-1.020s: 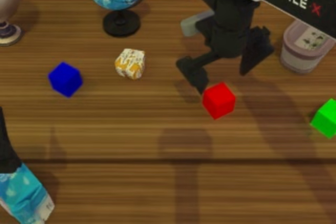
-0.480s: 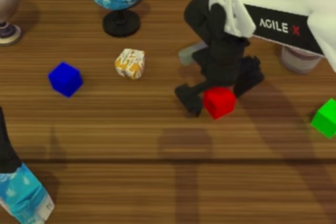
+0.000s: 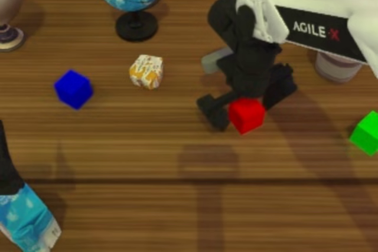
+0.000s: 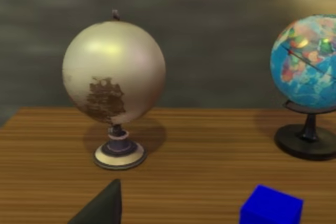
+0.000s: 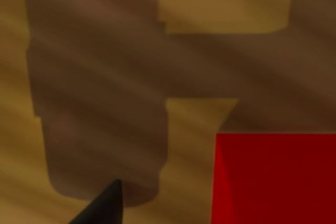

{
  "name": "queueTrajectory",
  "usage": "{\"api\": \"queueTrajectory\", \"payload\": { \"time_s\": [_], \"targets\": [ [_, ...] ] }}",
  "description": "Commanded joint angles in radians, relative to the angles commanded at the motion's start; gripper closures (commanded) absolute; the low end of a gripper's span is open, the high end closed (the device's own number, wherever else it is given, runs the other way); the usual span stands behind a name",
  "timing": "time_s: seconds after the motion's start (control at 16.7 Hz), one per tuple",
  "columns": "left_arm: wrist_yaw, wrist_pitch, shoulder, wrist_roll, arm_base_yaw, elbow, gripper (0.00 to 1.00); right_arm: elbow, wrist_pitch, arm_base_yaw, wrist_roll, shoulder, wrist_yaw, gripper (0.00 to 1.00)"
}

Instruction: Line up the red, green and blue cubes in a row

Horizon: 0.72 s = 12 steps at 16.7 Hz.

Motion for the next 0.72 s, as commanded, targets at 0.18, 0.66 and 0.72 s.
{"api": "queueTrajectory", "payload": {
  "time_s": [0.18,0.66,0.72],
  "targets": [
    [0.0,0.0,0.0,0.0,0.0,0.0,0.0,0.0,0.0,0.0,0.0,0.0,0.0,0.45],
    [0.0,0.0,0.0,0.0,0.0,0.0,0.0,0.0,0.0,0.0,0.0,0.0,0.0,1.0],
    [0.0,0.0,0.0,0.0,0.0,0.0,0.0,0.0,0.0,0.0,0.0,0.0,0.0,1.0]
  ]
}}
